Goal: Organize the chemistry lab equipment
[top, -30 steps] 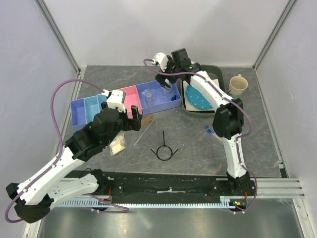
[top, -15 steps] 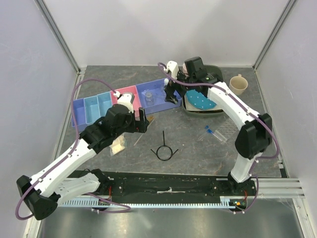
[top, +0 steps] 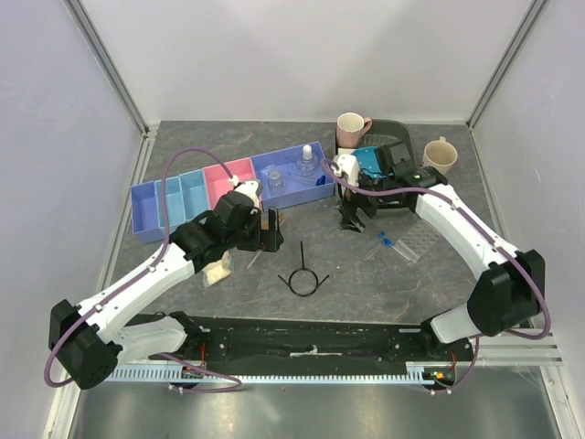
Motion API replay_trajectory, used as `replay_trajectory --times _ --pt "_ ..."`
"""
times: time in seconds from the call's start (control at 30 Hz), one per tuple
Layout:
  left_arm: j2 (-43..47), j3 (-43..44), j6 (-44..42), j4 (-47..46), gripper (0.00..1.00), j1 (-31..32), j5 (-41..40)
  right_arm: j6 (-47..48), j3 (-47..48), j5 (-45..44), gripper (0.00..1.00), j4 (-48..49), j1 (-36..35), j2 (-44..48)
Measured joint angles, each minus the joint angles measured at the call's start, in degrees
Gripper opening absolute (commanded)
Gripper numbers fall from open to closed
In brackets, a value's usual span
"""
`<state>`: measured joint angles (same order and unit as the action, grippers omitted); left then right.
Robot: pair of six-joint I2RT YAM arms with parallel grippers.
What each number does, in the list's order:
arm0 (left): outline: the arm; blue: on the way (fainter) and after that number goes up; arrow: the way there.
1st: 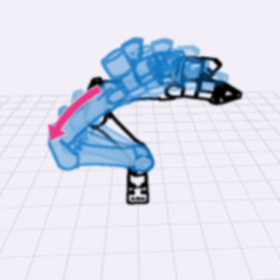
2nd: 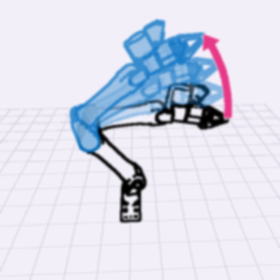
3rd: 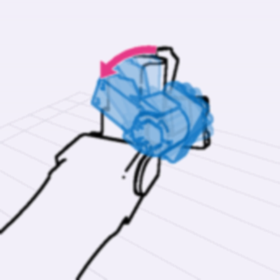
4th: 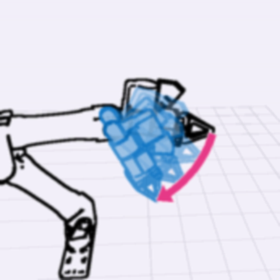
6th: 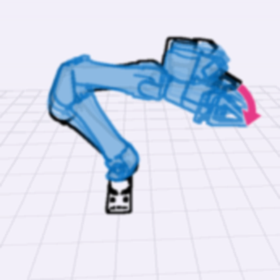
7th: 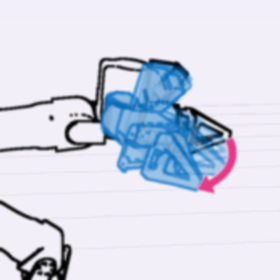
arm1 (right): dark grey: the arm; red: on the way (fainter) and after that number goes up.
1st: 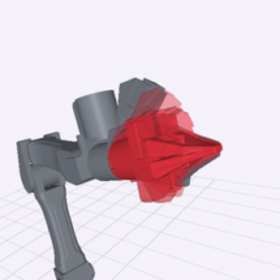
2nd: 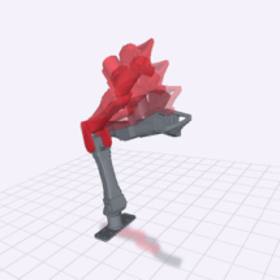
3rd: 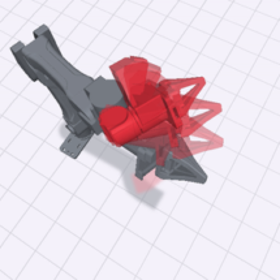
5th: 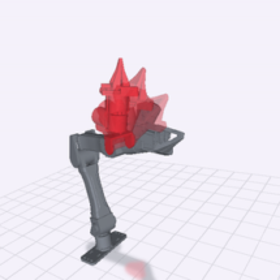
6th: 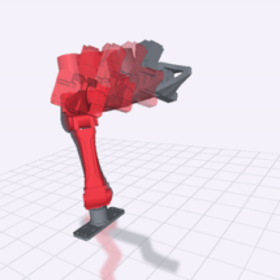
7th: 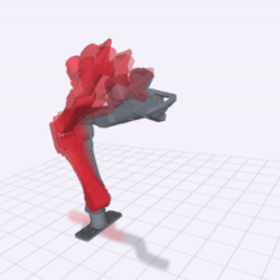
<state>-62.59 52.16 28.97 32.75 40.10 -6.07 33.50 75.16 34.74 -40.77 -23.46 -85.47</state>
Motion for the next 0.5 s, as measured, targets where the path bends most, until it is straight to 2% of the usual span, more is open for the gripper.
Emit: replay_trajectory --times 0.23,0.5 --pt "-0.26 0.0 0.09 -0.13 0.97 -0.22 0.66 3.8 -9.46 -1.18 0.94 -4.5 8.31 5.27" --pt "-0.5 0.87 0.04 -0.39 0.97 -0.61 1.77 4.74 -16.15 -3.21 0.89 -8.09 9.62 7.8"
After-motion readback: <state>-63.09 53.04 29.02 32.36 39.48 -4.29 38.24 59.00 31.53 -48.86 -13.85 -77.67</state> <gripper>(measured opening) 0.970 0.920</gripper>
